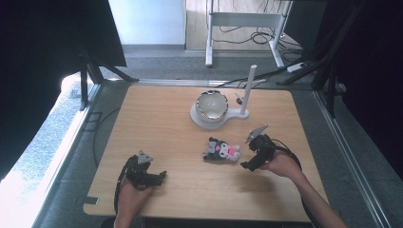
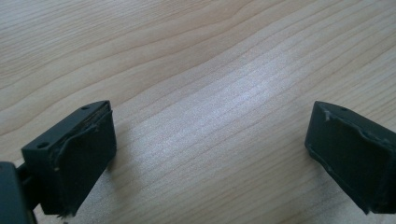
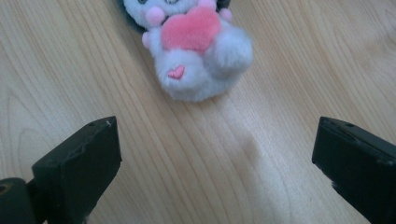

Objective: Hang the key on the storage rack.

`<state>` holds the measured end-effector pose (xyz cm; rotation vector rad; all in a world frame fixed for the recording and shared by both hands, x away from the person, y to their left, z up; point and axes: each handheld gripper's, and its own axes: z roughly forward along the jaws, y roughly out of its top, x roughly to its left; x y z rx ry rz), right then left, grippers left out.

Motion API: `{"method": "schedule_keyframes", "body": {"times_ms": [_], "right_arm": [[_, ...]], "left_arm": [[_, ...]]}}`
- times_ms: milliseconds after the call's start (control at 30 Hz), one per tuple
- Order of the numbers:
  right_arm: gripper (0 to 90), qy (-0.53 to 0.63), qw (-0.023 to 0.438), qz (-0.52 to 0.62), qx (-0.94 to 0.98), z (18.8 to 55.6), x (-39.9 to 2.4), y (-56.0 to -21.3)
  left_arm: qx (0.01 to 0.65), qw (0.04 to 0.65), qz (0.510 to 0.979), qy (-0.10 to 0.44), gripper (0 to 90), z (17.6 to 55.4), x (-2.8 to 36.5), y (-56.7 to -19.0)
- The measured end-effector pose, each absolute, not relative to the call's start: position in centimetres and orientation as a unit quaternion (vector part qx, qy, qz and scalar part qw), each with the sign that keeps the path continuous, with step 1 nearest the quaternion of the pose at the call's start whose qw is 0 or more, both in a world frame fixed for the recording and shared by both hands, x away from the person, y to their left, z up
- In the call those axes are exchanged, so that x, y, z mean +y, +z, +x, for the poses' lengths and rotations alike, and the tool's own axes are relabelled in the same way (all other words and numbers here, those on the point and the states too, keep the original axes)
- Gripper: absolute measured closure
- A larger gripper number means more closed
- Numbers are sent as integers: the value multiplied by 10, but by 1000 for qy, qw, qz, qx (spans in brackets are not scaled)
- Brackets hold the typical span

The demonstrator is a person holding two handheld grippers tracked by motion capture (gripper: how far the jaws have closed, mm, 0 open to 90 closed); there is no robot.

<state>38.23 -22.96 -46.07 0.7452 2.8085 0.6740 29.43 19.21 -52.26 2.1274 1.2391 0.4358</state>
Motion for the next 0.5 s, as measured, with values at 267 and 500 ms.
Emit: {"method": "schedule_keyframes", "body": {"times_ms": [267,500], "right_arm": [[13,183,72,209,958,394,-207,-461],[15,154,68,182,969,407,-185,-461]], "left_arm": [[471,315,807,165,19,294,192,-523],[470,315,807,165,19,294,192,-523]]}}
